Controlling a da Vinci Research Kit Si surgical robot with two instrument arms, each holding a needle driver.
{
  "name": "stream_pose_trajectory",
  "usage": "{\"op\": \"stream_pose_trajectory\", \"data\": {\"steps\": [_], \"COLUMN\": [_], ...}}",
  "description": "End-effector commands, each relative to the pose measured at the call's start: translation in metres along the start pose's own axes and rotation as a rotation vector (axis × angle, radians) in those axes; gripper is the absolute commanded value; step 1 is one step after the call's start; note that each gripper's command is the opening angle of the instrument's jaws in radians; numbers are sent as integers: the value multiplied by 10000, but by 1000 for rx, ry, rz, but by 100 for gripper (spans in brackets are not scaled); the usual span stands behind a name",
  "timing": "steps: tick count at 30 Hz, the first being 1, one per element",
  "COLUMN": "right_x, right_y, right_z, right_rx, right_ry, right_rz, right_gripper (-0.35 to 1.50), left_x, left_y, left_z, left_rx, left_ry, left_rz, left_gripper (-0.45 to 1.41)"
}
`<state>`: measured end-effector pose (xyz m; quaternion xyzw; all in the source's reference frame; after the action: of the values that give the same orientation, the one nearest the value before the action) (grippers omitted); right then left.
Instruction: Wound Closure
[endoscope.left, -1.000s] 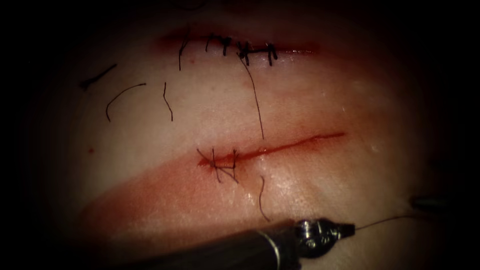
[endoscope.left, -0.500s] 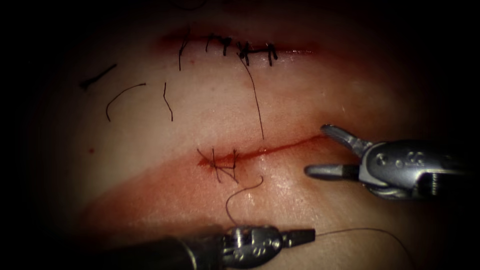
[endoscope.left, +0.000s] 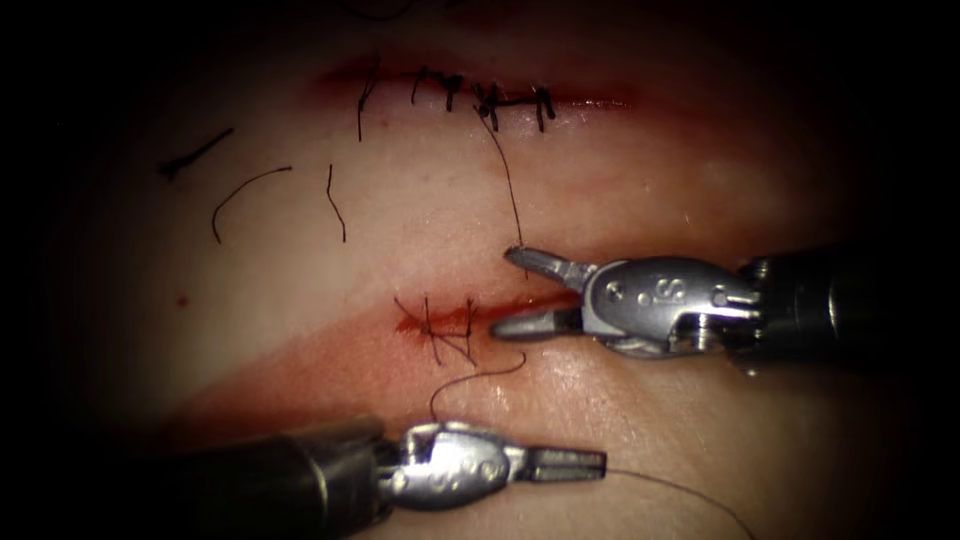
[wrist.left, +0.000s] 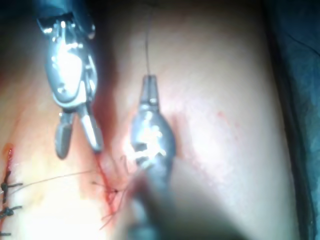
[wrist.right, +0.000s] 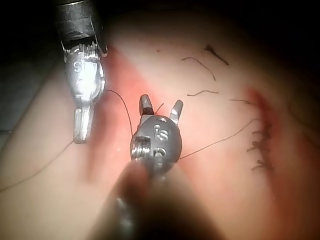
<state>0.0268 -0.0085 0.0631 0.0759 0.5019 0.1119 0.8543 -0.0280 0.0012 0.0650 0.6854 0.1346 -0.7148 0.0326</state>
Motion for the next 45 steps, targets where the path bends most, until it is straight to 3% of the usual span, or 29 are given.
{"op": "stream_pose_trajectory", "data": {"steps": [1,6,10,22,28,38,45], "right_x": [-7,-26,-45,-59,-64,-78,-81], "right_y": [-8,-10,-9,-43,-48,-59,-80], "right_z": [23,58,81,118,106,66,65], "right_rx": [34,89,60,99,146,217,317], "right_ry": [18,50,34,8,-5,-12,17], "right_rz": [-14,-45,-63,-77,-77,-69,-59], "right_gripper": [117,115,115,115,115,112,110], "left_x": [-5,-4,3,20,18,11,-1], "left_y": [1,0,-6,-18,-21,-50,-69], "left_z": [6,4,-1,-9,-19,-42,-40], "left_rx": [-13,-64,-81,-68,-50,74,108], "left_ry": [30,115,163,191,178,76,46], "left_rz": [2,32,33,21,18,-15,-27], "left_gripper": [-45,-45,-45,-45,-45,-45,-45]}}
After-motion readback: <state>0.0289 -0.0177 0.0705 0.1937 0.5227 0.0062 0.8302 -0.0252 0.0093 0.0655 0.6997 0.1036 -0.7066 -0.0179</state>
